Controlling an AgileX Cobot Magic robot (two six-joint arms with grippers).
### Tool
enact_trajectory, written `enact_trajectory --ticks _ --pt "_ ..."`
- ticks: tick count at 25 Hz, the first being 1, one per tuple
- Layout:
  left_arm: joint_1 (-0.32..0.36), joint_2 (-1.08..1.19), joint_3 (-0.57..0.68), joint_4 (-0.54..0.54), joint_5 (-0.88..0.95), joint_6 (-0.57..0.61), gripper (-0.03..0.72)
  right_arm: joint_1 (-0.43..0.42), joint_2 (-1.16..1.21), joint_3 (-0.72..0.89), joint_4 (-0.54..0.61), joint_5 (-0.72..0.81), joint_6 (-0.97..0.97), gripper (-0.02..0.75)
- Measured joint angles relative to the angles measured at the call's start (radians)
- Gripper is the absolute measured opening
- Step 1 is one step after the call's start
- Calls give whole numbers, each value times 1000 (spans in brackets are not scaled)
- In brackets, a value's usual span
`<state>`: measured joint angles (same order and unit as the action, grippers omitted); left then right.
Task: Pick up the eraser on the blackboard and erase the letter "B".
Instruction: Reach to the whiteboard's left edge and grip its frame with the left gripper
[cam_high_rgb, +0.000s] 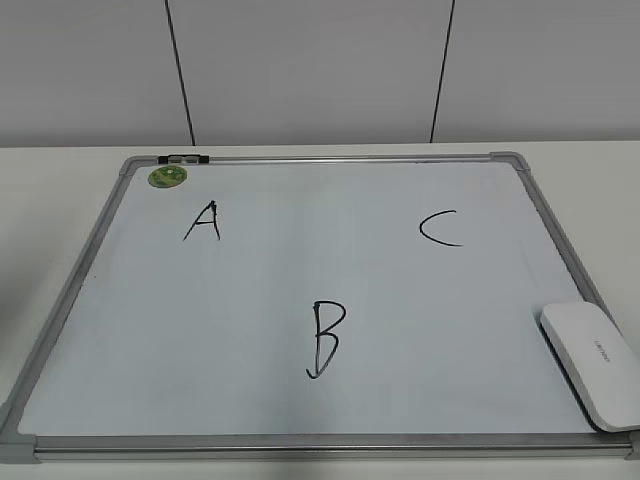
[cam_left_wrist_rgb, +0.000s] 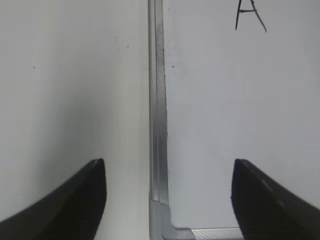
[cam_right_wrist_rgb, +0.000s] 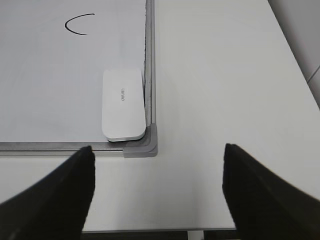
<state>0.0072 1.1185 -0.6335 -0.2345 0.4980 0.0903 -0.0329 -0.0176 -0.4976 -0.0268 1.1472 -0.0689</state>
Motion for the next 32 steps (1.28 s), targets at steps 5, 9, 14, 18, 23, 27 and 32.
enact_trajectory --ticks 5,9,14,18,23,27,32 --pt "0 189 -110 11 -5 3 548 0 0 0 0 0 0 590" --pt "-2 310 -202 20 3 6 522 0 0 0 0 0 0 590" --pt "-2 440 -320 36 45 19 490 0 0 0 0 0 0 590" --pt "-2 543 -410 47 94 21 445 0 0 0 0 0 0 590" --pt "-2 671 -524 49 185 39 411 0 0 0 0 0 0 590" --pt "-2 747 -591 49 213 50 407 0 0 0 0 0 0 590" --pt "-2 838 -680 49 237 50 377 0 0 0 0 0 0 590"
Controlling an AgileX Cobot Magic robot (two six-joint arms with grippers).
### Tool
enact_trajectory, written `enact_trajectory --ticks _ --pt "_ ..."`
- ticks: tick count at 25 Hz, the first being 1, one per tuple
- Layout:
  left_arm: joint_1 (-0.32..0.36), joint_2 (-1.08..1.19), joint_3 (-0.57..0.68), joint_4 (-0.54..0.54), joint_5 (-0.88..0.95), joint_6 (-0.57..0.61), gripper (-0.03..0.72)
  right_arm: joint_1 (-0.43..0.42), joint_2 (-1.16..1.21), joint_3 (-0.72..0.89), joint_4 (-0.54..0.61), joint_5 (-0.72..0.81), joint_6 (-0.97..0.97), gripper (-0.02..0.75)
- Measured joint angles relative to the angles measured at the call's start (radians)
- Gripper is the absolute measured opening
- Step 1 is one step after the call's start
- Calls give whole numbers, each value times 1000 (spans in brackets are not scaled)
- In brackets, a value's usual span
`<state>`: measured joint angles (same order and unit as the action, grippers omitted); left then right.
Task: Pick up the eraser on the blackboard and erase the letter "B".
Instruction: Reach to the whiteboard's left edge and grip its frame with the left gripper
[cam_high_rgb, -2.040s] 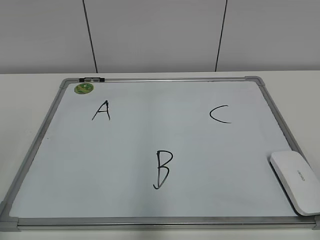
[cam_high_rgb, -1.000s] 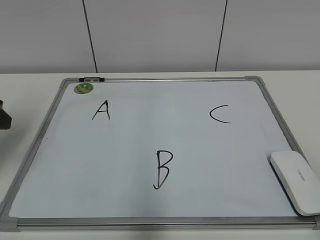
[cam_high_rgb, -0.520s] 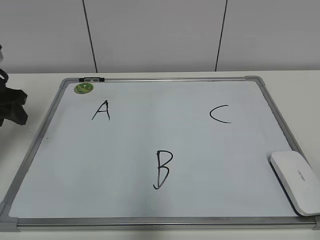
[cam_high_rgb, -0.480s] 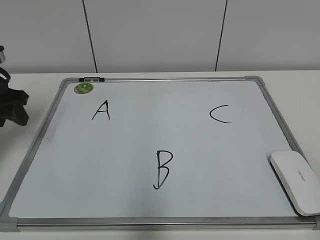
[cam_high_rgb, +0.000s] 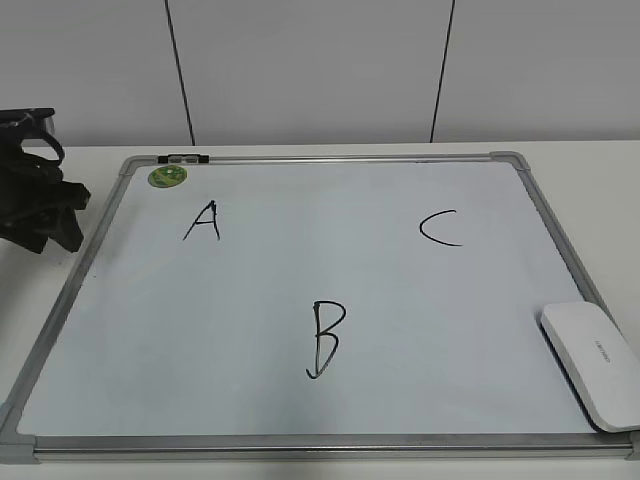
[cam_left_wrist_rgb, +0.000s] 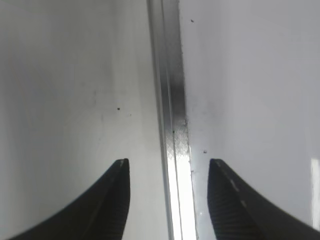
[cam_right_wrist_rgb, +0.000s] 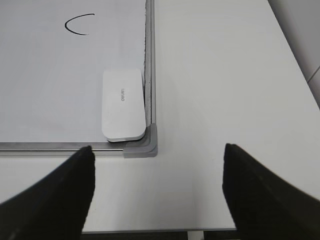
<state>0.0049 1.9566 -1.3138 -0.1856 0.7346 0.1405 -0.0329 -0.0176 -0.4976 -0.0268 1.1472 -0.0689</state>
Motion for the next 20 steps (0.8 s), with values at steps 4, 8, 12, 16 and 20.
enact_trajectory --ticks 4,8,12,16,20 --pt "0 69 -78 0 34 2 358 0 0 0 0 0 0 590" --pt "0 132 -141 0 77 4 354 0 0 0 0 0 0 590" --pt "0 159 -175 0 85 4 303 0 0 0 0 0 0 589" --pt "2 191 -214 0 127 6 274 0 0 0 0 0 0 590" --pt "3 213 -231 -13 153 19 271 0 0 0 0 0 0 590"
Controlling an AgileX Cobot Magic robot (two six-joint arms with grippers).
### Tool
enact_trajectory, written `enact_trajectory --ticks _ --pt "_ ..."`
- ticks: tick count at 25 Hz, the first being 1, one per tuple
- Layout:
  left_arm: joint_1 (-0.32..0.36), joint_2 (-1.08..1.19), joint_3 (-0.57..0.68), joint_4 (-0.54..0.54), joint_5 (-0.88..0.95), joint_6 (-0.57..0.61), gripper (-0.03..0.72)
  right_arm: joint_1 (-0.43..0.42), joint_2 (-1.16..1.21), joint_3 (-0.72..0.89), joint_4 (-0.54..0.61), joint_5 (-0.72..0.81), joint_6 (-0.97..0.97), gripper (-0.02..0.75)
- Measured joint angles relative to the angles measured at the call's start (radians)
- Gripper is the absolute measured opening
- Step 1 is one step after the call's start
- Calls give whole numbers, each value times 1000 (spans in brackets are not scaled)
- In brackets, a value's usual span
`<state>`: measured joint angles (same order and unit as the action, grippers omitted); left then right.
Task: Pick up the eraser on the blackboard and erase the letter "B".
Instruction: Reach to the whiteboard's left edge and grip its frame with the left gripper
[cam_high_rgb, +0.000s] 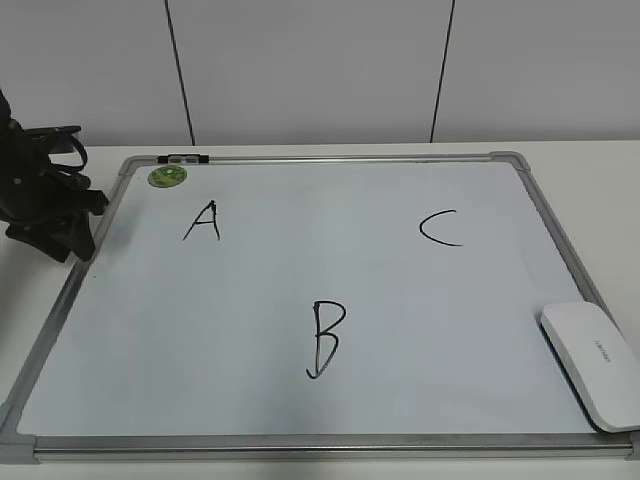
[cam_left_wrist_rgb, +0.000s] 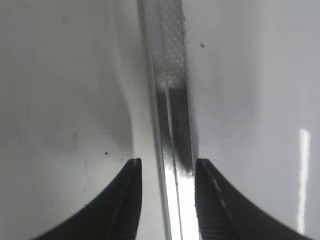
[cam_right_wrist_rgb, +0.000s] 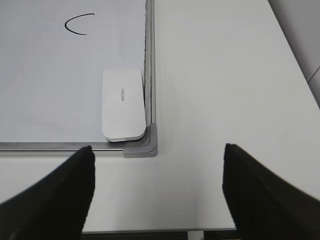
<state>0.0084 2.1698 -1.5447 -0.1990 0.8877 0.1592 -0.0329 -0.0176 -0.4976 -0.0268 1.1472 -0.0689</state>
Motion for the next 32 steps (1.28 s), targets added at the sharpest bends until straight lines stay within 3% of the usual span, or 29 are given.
enact_trajectory --ticks 32 --pt "15 29 -10 -17 8 13 238 0 0 0 0 0 0 590"
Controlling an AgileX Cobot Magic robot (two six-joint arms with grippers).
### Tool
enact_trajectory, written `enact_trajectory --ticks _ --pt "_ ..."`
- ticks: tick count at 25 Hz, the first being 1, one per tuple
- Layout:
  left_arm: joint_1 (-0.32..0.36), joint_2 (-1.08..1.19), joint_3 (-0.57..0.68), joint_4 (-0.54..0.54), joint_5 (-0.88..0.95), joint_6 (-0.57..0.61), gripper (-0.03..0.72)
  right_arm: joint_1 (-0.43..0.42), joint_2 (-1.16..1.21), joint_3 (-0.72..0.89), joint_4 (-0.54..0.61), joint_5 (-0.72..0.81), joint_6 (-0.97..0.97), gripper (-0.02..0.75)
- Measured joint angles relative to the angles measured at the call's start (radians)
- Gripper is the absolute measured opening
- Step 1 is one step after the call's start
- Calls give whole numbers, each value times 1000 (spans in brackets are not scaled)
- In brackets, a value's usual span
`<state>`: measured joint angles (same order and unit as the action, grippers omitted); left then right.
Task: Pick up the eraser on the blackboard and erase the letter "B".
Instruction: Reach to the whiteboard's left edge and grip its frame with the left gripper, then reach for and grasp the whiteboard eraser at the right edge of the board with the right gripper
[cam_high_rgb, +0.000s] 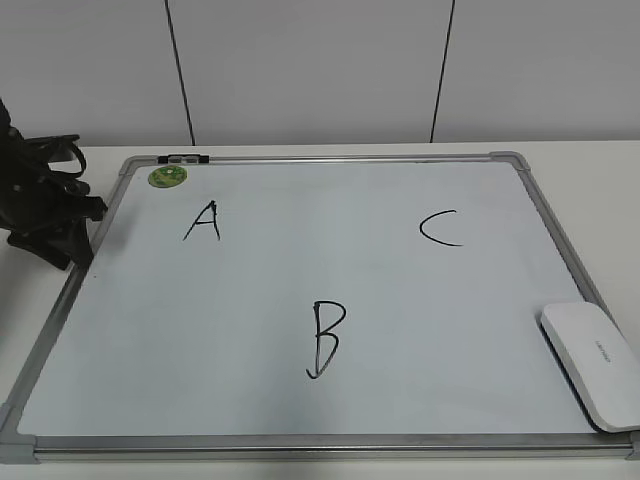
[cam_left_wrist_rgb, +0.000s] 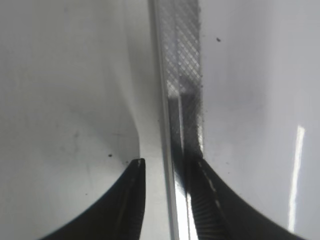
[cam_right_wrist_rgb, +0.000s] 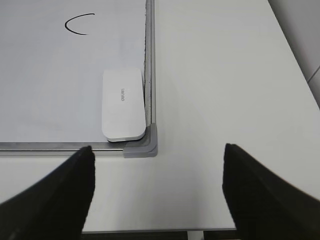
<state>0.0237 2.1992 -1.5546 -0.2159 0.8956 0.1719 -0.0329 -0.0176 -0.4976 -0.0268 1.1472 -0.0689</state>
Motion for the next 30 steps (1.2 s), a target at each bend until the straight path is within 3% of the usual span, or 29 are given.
enact_trajectory --ticks 3,7,9,30 --pt "0 2 -1 -4 6 2 206 0 0 0 0 0 0 590" --pt "0 2 -2 -15 13 2 59 0 0 0 0 0 0 590" --pt "1 2 -3 -23 16 -6 28 0 0 0 0 0 0 589" --pt "2 2 -3 -24 18 -12 25 0 0 0 0 0 0 590"
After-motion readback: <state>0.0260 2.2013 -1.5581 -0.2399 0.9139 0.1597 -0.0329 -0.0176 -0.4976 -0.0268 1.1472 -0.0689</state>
